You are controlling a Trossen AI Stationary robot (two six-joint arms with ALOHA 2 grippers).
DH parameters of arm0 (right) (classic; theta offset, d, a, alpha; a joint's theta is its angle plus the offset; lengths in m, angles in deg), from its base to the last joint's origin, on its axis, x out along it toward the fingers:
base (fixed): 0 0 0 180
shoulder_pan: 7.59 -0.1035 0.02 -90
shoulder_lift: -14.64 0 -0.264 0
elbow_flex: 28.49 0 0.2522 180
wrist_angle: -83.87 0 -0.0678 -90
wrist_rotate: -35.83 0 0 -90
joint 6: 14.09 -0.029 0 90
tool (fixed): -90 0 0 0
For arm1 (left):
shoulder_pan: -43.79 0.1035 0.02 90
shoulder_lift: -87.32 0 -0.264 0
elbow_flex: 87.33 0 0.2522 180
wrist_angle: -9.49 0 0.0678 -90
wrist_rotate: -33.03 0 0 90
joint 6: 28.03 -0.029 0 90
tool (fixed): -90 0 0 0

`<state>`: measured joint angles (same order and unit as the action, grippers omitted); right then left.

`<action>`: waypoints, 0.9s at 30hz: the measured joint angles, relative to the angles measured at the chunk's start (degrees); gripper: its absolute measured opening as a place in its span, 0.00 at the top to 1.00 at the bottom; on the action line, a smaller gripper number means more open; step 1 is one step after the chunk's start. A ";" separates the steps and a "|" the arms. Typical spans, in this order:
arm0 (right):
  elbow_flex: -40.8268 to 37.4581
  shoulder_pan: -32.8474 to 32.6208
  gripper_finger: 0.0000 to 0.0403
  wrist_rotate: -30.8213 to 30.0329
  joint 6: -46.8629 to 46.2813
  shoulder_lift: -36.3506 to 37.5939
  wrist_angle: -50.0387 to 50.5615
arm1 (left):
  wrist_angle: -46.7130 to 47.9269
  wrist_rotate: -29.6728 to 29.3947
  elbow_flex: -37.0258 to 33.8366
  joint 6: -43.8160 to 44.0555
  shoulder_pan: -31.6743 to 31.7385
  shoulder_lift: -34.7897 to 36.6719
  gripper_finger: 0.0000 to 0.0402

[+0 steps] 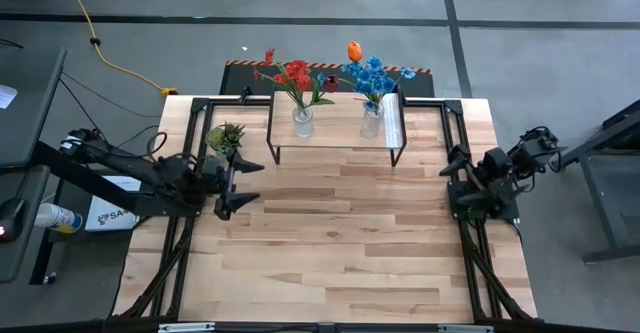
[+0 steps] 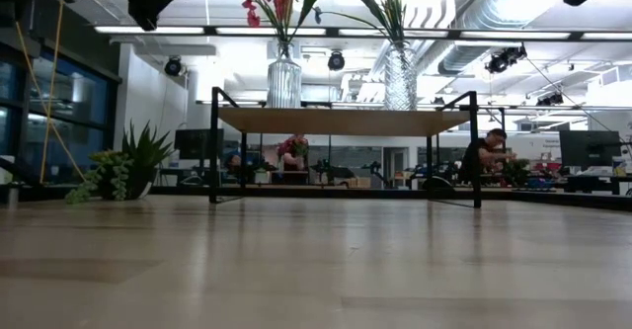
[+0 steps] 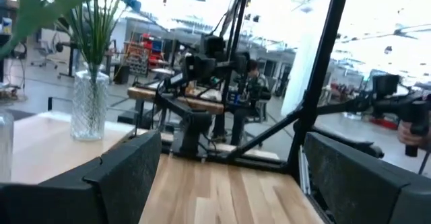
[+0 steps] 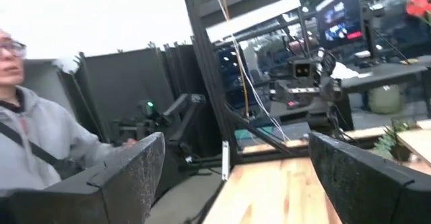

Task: Pick and place flowers into a vace then onto a shelf
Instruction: Return to Home Position

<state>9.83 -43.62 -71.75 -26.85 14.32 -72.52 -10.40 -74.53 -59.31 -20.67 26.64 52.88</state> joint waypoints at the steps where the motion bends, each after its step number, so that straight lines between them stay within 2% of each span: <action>1: 0.02 0.00 0.11 0.69 0.26 0.00 -0.63 | 0.10 0.00 -0.18 -0.07 0.00 0.62 0.01; 4: 0.02 -0.02 0.11 3.18 0.74 0.00 -1.18 | 1.11 -0.44 -2.35 -0.33 -0.11 4.08 0.01; 9: 0.02 -0.02 0.11 3.81 -0.31 0.00 -1.17 | 0.84 -2.37 -6.82 -1.12 -0.11 13.67 0.01; 13: 0.02 -0.02 0.11 3.54 1.20 0.00 -1.35 | 6.35 0.13 -7.32 -1.49 -0.11 18.35 0.01; 18: 0.02 0.00 0.11 0.02 4.13 0.02 -1.34 | 12.10 -0.52 -7.31 0.21 -0.11 18.90 0.01; 22: 0.02 -0.01 0.11 -0.62 4.35 0.02 -0.34 | 11.96 -0.89 -8.56 0.46 -0.11 18.58 0.01; 27: 0.02 -0.02 0.11 -6.02 3.96 0.02 2.67 | 10.78 -4.73 -10.63 0.44 -0.09 18.56 0.01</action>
<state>9.85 -43.64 -77.77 -22.89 14.34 -69.85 0.37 -79.26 -69.94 -20.24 26.56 71.43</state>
